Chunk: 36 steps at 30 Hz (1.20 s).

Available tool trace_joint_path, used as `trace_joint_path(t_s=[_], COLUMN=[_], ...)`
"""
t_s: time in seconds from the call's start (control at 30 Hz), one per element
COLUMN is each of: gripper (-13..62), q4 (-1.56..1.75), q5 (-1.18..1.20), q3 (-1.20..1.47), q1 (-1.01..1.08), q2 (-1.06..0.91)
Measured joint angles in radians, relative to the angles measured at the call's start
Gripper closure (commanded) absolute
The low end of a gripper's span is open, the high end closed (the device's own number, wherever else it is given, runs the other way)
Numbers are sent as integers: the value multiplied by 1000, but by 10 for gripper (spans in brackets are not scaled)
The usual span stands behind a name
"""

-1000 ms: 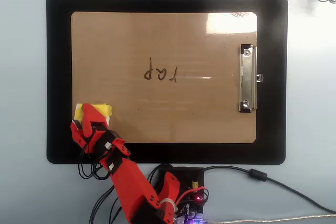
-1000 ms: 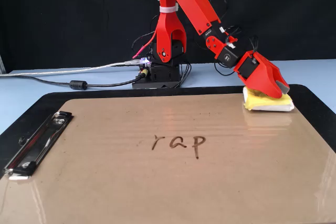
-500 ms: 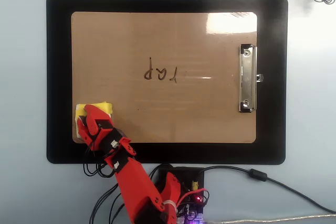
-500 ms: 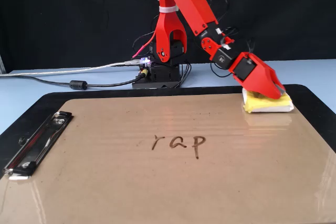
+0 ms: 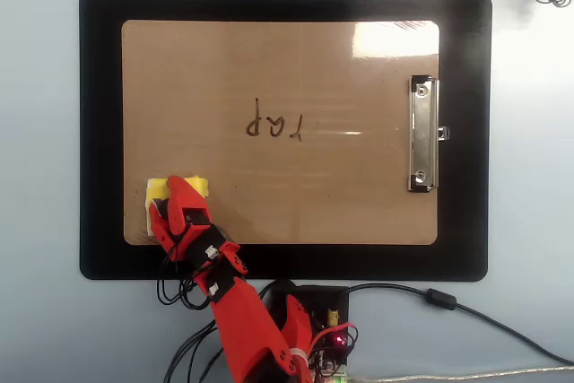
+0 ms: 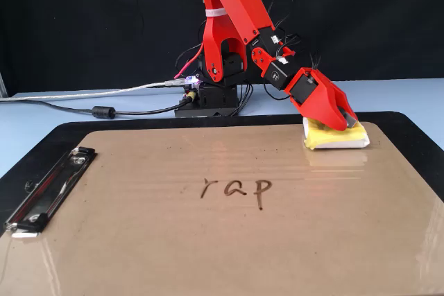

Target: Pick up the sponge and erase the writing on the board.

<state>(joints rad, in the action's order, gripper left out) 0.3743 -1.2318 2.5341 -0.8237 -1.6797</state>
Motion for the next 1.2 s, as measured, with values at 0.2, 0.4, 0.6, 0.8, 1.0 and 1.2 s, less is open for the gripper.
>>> trace_joint_path(t_s=[0.2,0.4,0.6,0.8,1.0,1.2], gripper=[366,474,573,574,574,574], q4=[23,87,123,164,221,224], q5=[0,0,0,-25,-54,-61], q3=[34,54,89,123,141,121], q1=[31,80,173,245,396,617], q2=[-12,-11,-17,-20,-18,-9])
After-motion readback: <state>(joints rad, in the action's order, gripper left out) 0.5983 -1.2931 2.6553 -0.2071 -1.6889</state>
